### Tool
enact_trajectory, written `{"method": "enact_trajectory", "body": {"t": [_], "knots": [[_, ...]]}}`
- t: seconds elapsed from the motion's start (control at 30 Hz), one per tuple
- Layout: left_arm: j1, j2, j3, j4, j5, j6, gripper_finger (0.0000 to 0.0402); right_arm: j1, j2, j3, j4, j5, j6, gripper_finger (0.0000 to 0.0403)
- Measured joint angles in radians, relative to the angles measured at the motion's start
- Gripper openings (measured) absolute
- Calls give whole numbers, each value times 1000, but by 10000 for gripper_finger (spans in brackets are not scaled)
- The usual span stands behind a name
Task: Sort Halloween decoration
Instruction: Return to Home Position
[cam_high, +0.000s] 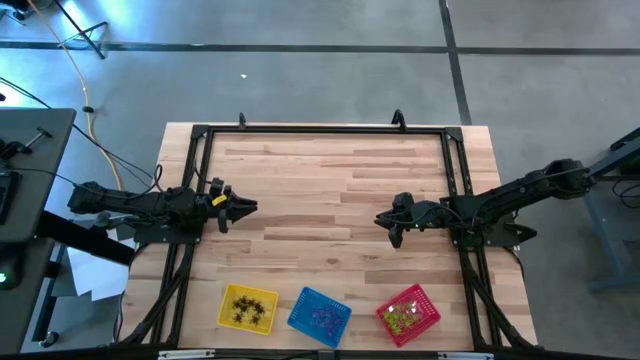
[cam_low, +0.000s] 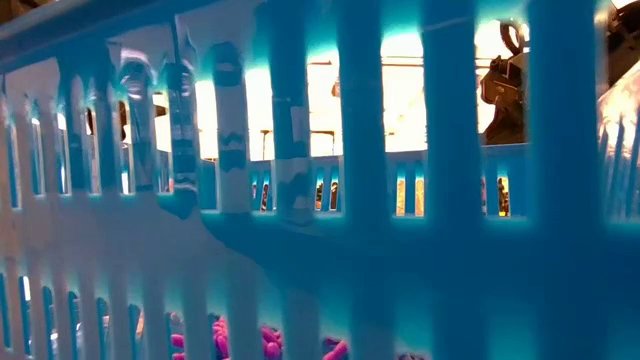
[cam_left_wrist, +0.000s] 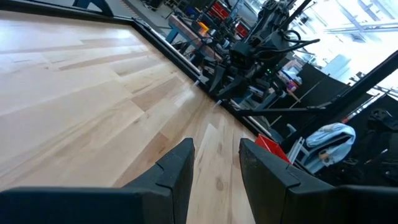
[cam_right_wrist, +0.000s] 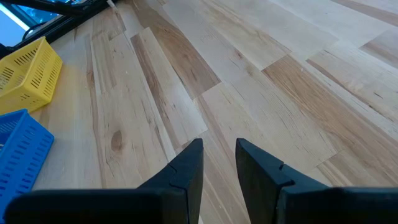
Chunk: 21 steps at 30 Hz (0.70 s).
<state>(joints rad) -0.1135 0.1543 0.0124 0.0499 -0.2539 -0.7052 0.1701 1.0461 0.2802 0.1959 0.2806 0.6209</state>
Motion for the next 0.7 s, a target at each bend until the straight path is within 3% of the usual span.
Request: {"method": "enact_trajectory", "body": {"t": [0.7], "knots": [[2, 0, 0, 1, -27, 2, 115, 0, 0, 0, 0, 0, 0, 91]]}}
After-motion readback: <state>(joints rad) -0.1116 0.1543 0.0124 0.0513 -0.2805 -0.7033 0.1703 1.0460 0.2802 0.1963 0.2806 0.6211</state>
